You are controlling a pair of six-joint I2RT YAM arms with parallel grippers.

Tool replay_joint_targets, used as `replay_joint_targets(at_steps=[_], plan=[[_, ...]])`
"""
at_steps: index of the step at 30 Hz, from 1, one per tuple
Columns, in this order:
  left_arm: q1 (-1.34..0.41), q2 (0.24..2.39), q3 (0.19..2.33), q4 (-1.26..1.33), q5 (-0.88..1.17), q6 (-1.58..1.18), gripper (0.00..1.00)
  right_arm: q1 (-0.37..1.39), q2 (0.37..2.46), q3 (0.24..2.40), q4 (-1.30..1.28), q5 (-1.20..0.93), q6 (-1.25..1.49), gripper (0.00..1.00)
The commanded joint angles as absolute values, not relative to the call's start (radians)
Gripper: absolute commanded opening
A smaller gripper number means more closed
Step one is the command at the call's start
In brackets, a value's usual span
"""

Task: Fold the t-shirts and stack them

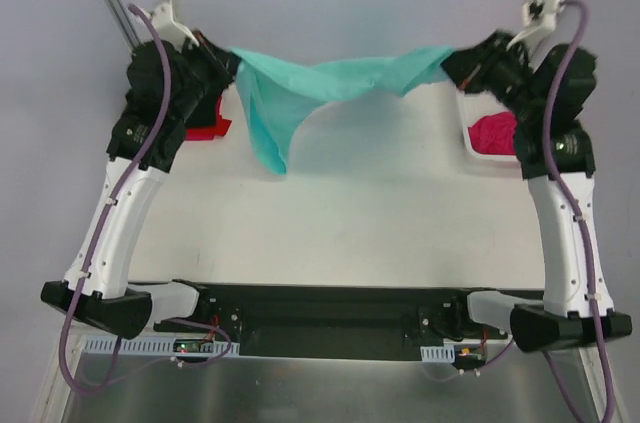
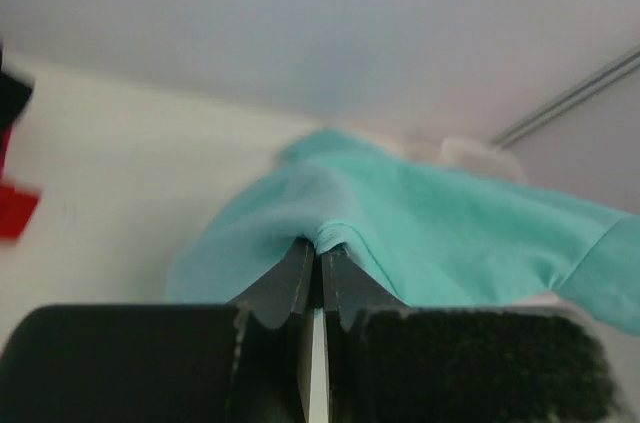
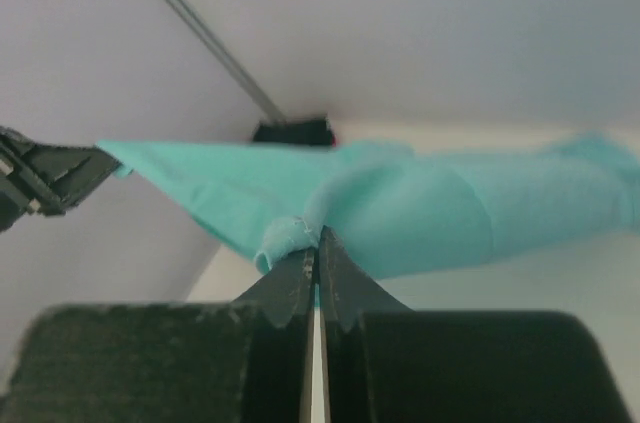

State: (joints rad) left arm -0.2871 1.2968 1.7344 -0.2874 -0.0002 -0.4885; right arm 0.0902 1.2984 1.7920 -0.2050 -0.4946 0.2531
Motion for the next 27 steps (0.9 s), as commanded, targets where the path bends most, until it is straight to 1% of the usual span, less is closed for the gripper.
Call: replay_joint_targets(at_steps=[1, 2, 3, 4, 5, 6, 8, 9, 11, 14, 16, 22, 24, 26, 27], plan=[[-0.301, 1.174, 1.342, -0.564, 0.006, -0.676, 0.0, 0.172, 1.012, 1.278, -0.504, -0.392, 0.267, 0.01], [-0.304, 1.134, 1.247, -0.698, -0.004, -0.716, 0.0, 0.219, 0.953, 1.168, -0.602, -0.362, 0.268, 0.01], [-0.31, 1.082, 1.027, -0.707, -0.002, -0.733, 0.0, 0.242, 0.895, 1.072, -0.621, -0.342, 0.275, 0.01], [-0.311, 0.971, 0.934, -0.706, -0.006, -0.755, 0.0, 0.261, 0.776, 0.91, -0.63, -0.287, 0.317, 0.01], [-0.311, 0.927, 0.864, -0.704, -0.049, -0.756, 0.0, 0.29, 0.74, 0.861, -0.627, -0.276, 0.339, 0.01], [-0.308, 0.901, 0.807, -0.718, -0.049, -0.746, 0.0, 0.298, 0.717, 0.839, -0.641, -0.281, 0.351, 0.01], [-0.308, 0.887, 0.821, -0.777, -0.04, -0.735, 0.0, 0.337, 0.727, 0.892, -0.752, -0.236, 0.333, 0.01], [-0.31, 0.884, 0.827, -0.825, 0.019, -0.735, 0.0, 0.356, 0.735, 0.923, -0.785, -0.221, 0.315, 0.01], [-0.345, 0.859, 0.813, -0.839, 0.057, -0.75, 0.0, 0.399, 0.732, 0.972, -0.848, -0.152, 0.281, 0.01], [-0.386, 0.815, 0.795, -0.867, 0.015, -0.79, 0.0, 0.403, 0.739, 0.992, -0.865, -0.127, 0.259, 0.01], [-0.387, 0.802, 0.785, -0.87, 0.023, -0.79, 0.0, 0.407, 0.752, 0.996, -0.858, -0.123, 0.264, 0.01], [-0.388, 0.802, 0.836, -0.902, 0.005, -0.779, 0.0, 0.423, 0.787, 0.979, -0.818, -0.109, 0.262, 0.01], [-0.388, 0.828, 0.886, -0.894, -0.035, -0.767, 0.0, 0.423, 0.807, 0.982, -0.782, -0.094, 0.233, 0.01], [-0.388, 0.925, 0.973, -0.838, -0.073, -0.738, 0.0, 0.423, 0.882, 1.018, -0.728, -0.075, 0.204, 0.01], [-0.388, 1.009, 1.012, -0.81, -0.089, -0.707, 0.0, 0.422, 0.925, 1.04, -0.706, -0.065, 0.177, 0.01]])
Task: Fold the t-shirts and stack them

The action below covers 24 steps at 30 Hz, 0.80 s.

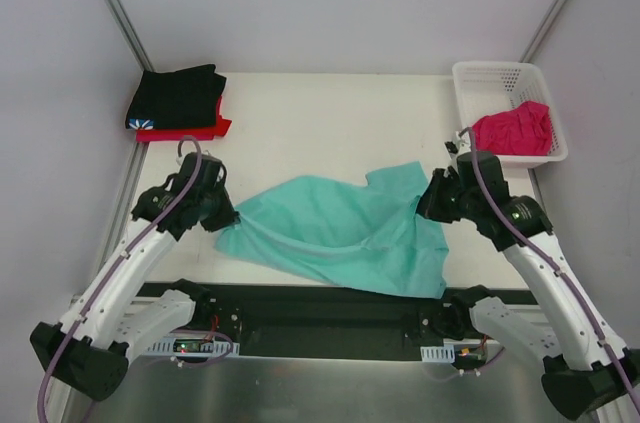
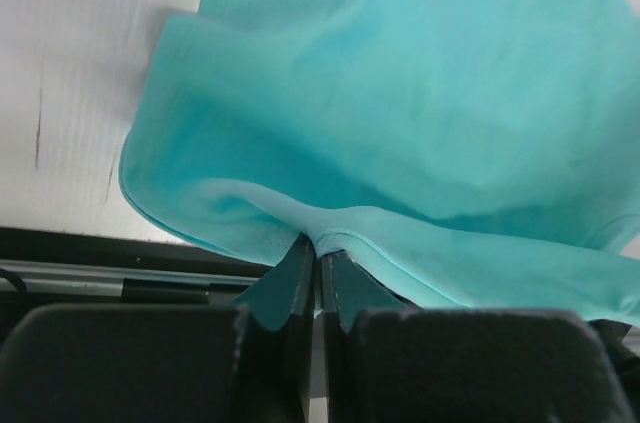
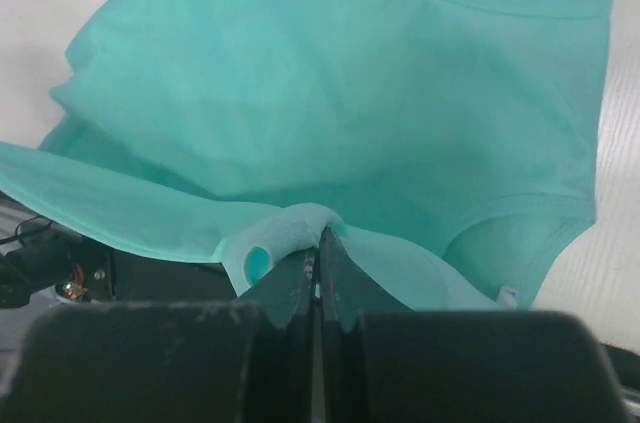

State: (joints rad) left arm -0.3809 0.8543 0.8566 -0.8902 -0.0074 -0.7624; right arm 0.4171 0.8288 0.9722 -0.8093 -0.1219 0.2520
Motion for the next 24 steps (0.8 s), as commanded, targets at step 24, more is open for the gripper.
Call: replay_joint_targets(at_steps=[24], plan=[[-0.351, 1.206, 1.999, -0.371, -0.149, -0.354, 0.0, 0.212, 1.295, 2.145, -0.374, -0.362, -0.015, 0.01]])
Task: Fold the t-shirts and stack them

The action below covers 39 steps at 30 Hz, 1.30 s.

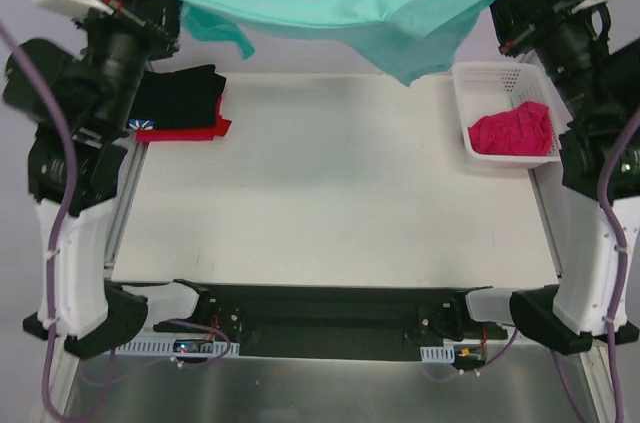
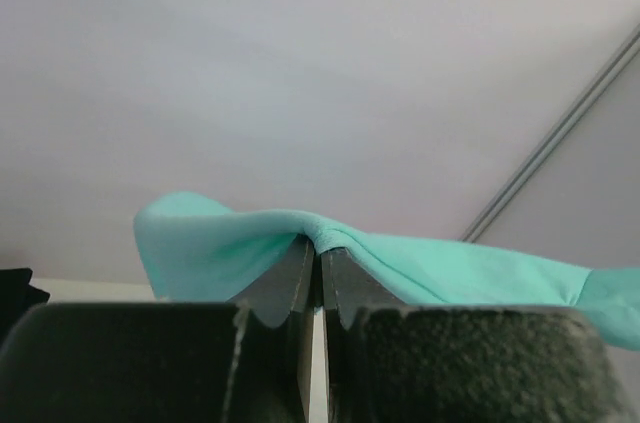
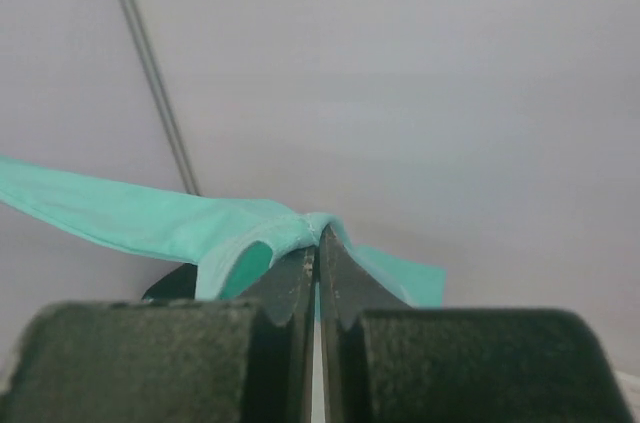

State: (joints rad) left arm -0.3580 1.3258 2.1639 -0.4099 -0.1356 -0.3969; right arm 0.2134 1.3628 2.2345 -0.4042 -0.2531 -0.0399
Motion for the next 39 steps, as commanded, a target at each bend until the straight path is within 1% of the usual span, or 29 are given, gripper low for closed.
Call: replay_joint_targets(at_steps=[1, 2, 3, 4, 5, 6, 7, 8, 9, 10, 12, 14, 18, 19, 21, 26, 28, 33, 36, 37, 38, 39], plan=[[-0.351, 1.165, 1.865, -0.371, -0.15, -0.356, 0.0, 0.212, 1.225, 2.032, -0.389, -0.38, -0.006, 0.01], [-0.351, 1.12, 1.786, -0.371, -0.147, -0.363, 0.0, 0.212, 1.18, 1.94, -0.4, -0.399, -0.003, 0.01], [-0.351, 1.026, 1.704, -0.371, -0.144, -0.37, 0.0, 0.219, 1.131, 1.846, -0.391, -0.432, -0.003, 0.01], [-0.351, 0.976, 1.531, -0.371, -0.14, -0.377, 0.0, 0.225, 1.001, 1.627, -0.384, -0.439, 0.053, 0.01], [-0.353, 0.921, 1.435, -0.373, -0.117, -0.403, 0.0, 0.235, 0.944, 1.524, -0.374, -0.449, 0.07, 0.01], [-0.353, 0.808, 1.343, -0.38, -0.106, -0.422, 0.0, 0.265, 0.877, 1.437, -0.365, -0.445, 0.081, 0.01], [-0.353, 0.755, 1.192, -0.399, -0.098, -0.445, 0.0, 0.288, 0.815, 1.269, -0.367, -0.422, 0.107, 0.01], [-0.353, 0.705, 1.13, -0.42, -0.089, -0.501, 0.0, 0.311, 0.713, 1.211, -0.361, -0.393, 0.12, 0.01], [-0.353, 0.627, 1.083, -0.478, -0.081, -0.527, 0.0, 0.345, 0.684, 1.18, -0.42, -0.344, 0.12, 0.01], [-0.354, 0.6, 1.036, -0.507, -0.069, -0.543, 0.0, 0.354, 0.67, 1.174, -0.461, -0.331, 0.117, 0.0], [-0.354, 0.562, 1.032, -0.582, -0.06, -0.577, 0.0, 0.37, 0.669, 1.209, -0.533, -0.315, 0.112, 0.01], [-0.354, 0.561, 1.09, -0.595, -0.045, -0.575, 0.0, 0.373, 0.689, 1.285, -0.557, -0.308, 0.103, 0.01], [-0.354, 0.665, 1.3, -0.621, -0.026, -0.529, 0.0, 0.382, 0.787, 1.432, -0.575, -0.33, 0.095, 0.01], [-0.354, 0.684, 1.381, -0.629, -0.025, -0.517, 0.0, 0.385, 0.805, 1.46, -0.581, -0.334, 0.091, 0.01], [-0.354, 0.737, 1.449, -0.629, -0.023, -0.496, 0.0, 0.388, 0.839, 1.543, -0.592, -0.334, 0.089, 0.01], [-0.354, 0.874, 1.666, -0.611, -0.05, -0.439, 0.0, 0.39, 1.003, 1.771, -0.661, -0.313, 0.026, 0.01], [-0.354, 0.952, 1.733, -0.598, -0.075, -0.425, 0.0, 0.391, 1.055, 1.849, -0.661, -0.278, -0.018, 0.01], [-0.353, 1.129, 1.737, -0.507, -0.141, -0.402, 0.0, 0.377, 1.248, 1.934, -0.637, -0.189, -0.098, 0.01], [-0.342, 1.279, 1.744, -0.456, -0.123, -0.387, 0.0, 0.329, 1.379, 1.977, -0.571, -0.21, -0.109, 0.01], [-0.325, 1.326, 1.794, -0.454, -0.117, -0.388, 0.0, 0.312, 1.411, 1.997, -0.552, -0.219, -0.104, 0.01], [-0.315, 1.424, 1.83, -0.453, -0.095, -0.391, 0.0, 0.293, 1.445, 2.022, -0.54, -0.239, -0.101, 0.01], [-0.299, 1.478, 1.877, -0.453, -0.077, -0.394, 0.0, 0.263, 1.522, 2.098, -0.525, -0.251, -0.097, 0.01]])
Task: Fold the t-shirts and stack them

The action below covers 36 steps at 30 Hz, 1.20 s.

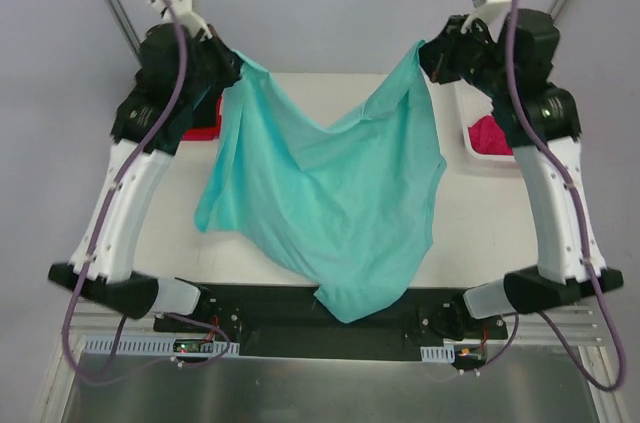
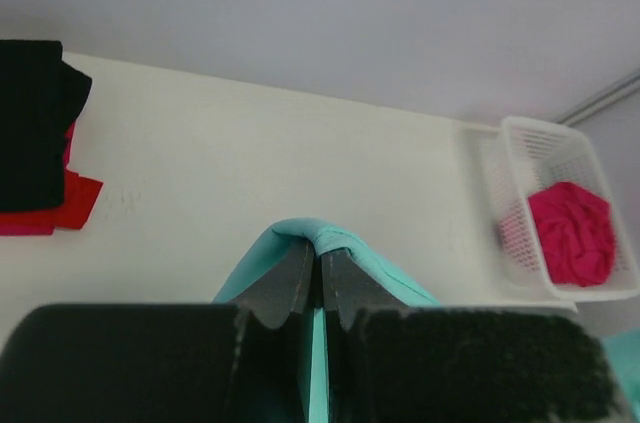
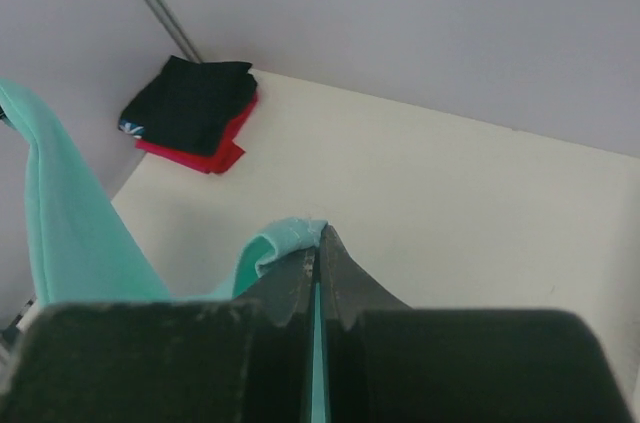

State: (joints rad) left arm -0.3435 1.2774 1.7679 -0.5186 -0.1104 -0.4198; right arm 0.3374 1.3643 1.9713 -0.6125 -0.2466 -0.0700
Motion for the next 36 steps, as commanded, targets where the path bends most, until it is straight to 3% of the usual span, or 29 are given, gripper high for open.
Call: replay_joint_targets(at_steps=[1, 3, 6, 9, 16, 20, 25, 29, 36], plan=[[-0.288, 1.526, 1.996, -0.459, -0.043, -0.394, 0.0, 0.249, 1.561, 2.15, -0.531, -0.259, -0.097, 0.01], [-0.275, 1.675, 2.262, -0.492, -0.038, -0.382, 0.0, 0.21, 1.69, 2.379, -0.584, -0.285, -0.088, 0.01], [-0.273, 1.816, 2.531, -0.571, -0.015, -0.367, 0.0, 0.151, 1.7, 2.395, -0.492, -0.336, -0.014, 0.01], [-0.273, 1.752, 2.462, -0.515, -0.018, -0.37, 0.0, 0.13, 1.684, 2.417, -0.488, -0.36, -0.011, 0.01], [-0.279, 1.533, 2.173, -0.508, -0.006, -0.373, 0.0, 0.14, 1.534, 2.249, -0.492, -0.396, -0.003, 0.01], [-0.285, 1.302, 1.907, -0.502, -0.008, -0.357, 0.0, 0.187, 1.314, 1.911, -0.451, -0.381, -0.003, 0.01], [-0.287, 1.004, 1.556, -0.503, 0.112, -0.255, 0.0, 0.244, 1.114, 1.704, -0.517, -0.367, -0.003, 0.01], [-0.29, 0.871, 1.511, -0.642, 0.138, -0.083, 0.0, 0.255, 1.032, 1.775, -0.676, -0.351, -0.038, 0.01], [-0.347, 0.704, 1.557, -0.724, -0.181, 0.055, 0.0, 0.255, 1.078, 2.034, -0.877, -0.275, -0.098, 0.01]])
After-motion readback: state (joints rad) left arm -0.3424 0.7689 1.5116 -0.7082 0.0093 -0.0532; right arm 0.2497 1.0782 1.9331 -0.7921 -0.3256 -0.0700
